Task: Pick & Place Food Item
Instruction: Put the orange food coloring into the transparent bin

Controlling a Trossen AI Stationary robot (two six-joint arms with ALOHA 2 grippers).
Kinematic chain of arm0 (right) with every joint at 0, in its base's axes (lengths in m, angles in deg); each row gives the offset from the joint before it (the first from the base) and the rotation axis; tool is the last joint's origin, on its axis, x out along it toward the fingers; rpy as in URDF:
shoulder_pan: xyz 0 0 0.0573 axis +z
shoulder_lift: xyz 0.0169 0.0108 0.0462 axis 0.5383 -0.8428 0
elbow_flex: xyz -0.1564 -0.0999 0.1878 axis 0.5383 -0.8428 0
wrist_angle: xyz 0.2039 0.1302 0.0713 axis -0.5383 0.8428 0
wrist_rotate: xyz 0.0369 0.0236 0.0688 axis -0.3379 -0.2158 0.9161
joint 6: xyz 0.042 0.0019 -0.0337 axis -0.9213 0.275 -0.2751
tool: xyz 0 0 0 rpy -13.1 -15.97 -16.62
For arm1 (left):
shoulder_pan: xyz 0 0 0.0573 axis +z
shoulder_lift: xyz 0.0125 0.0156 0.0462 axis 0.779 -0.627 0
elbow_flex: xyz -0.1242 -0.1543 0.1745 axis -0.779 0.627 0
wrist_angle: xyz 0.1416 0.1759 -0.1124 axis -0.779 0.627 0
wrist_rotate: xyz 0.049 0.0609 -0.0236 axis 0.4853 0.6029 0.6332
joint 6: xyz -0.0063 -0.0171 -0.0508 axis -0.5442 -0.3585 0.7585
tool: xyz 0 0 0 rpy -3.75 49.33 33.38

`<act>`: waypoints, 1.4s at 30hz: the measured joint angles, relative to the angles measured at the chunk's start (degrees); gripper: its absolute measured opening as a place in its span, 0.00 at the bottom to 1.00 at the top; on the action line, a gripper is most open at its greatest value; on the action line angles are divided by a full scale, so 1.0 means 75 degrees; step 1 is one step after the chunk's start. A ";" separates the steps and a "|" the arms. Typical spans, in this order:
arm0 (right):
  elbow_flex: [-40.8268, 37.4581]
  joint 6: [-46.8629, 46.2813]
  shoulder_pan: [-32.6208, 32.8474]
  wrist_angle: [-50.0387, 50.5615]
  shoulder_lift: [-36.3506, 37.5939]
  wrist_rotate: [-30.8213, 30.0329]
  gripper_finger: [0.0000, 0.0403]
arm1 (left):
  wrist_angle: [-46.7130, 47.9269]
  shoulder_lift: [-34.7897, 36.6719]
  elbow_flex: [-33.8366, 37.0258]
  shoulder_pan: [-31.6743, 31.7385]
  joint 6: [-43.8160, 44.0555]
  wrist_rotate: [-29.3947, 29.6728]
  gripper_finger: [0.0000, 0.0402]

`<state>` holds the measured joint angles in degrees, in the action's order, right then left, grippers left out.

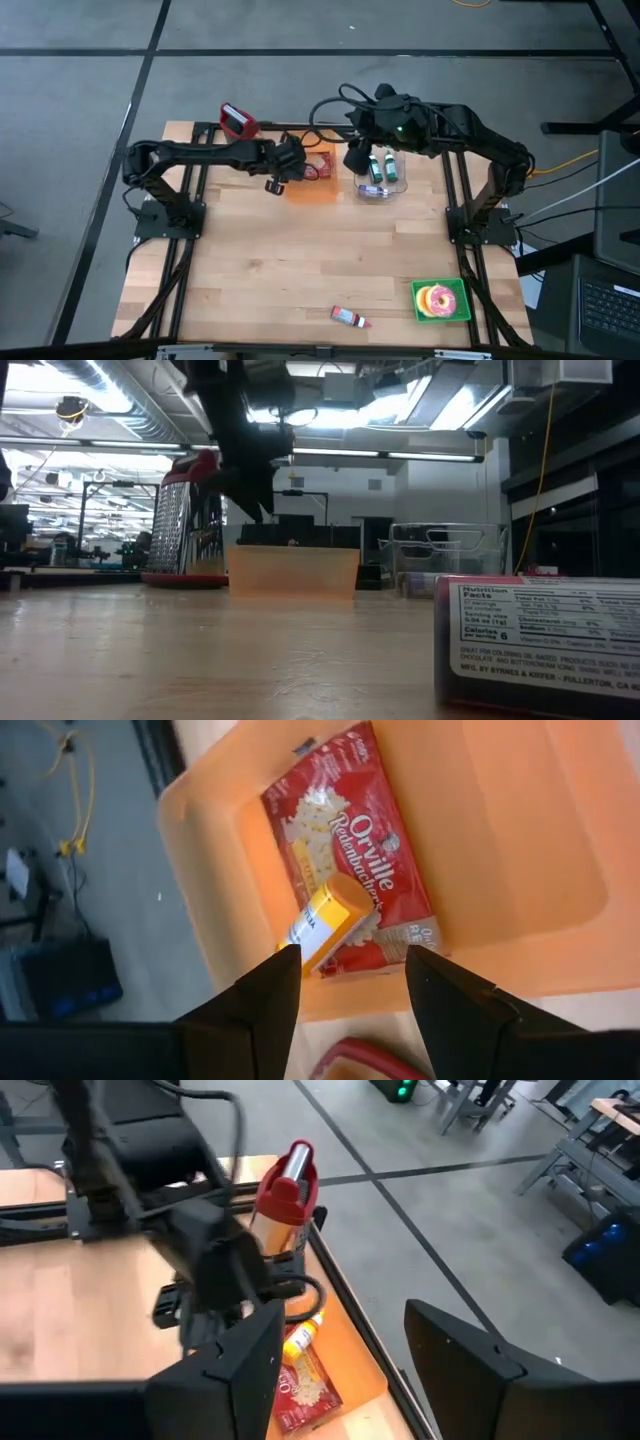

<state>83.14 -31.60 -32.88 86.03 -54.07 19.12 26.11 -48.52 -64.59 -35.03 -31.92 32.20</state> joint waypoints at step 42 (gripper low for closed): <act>0.0000 -0.0340 0.0000 0.0075 0.0000 0.0599 0.52 | -0.1223 -0.2261 -0.0388 0.1114 -0.4201 0.0183 0.44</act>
<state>83.14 -34.15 -32.88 86.59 -54.07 23.62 16.94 -65.48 -67.50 -26.68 -63.43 33.57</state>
